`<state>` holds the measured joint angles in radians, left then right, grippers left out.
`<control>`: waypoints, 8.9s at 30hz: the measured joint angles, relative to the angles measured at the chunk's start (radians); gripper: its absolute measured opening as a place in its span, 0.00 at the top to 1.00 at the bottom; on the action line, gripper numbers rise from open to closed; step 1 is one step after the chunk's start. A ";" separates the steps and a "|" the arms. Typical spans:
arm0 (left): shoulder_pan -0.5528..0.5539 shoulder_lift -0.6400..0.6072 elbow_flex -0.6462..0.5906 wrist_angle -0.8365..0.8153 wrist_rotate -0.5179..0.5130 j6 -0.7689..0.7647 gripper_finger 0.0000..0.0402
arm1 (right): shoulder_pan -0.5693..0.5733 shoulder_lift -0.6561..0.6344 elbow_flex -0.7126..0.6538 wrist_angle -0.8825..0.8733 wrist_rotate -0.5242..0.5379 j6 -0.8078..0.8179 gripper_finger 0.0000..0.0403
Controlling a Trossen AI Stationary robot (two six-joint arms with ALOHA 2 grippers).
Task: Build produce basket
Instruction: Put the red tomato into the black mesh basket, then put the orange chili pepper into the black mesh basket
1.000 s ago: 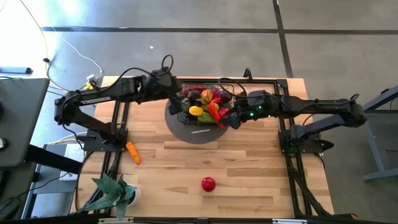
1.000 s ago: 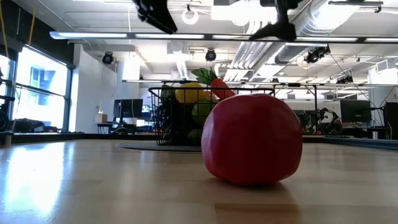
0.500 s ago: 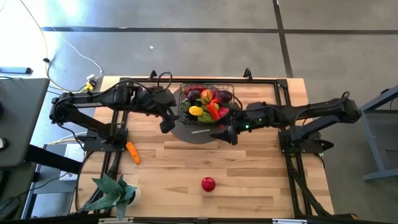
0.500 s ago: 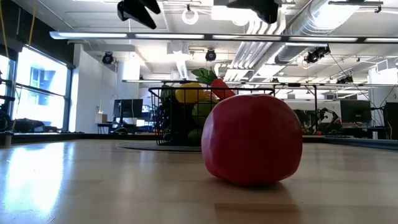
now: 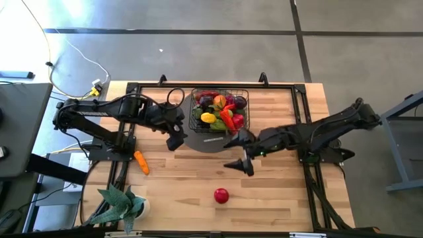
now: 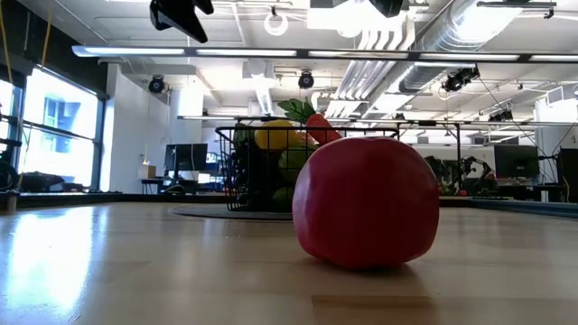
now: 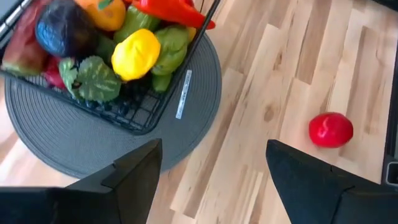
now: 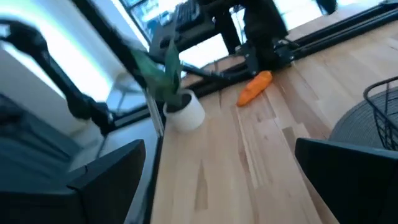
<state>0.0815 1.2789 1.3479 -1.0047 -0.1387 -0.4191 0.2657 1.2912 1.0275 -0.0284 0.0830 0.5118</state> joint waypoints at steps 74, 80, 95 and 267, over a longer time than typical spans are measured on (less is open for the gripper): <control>-0.003 0.000 0.000 -0.009 -0.006 -0.076 0.31 | 0.222 0.638 0.001 0.179 -0.033 -0.017 0.01; -0.003 0.000 0.000 -0.013 -0.011 -0.076 0.31 | 0.219 0.655 0.000 0.180 -0.028 -0.003 0.02; -0.003 0.000 0.000 -0.027 -0.051 -0.075 0.31 | 0.213 0.647 0.000 0.182 -0.031 0.031 0.37; -0.422 0.058 -0.805 0.150 0.175 -1.775 0.80 | -0.534 0.112 0.000 -0.266 0.021 -0.251 0.01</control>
<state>-0.3405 1.3366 0.5425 -0.8547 0.0359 -2.1939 -0.2680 1.4036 1.0275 -0.2943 0.1035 0.2609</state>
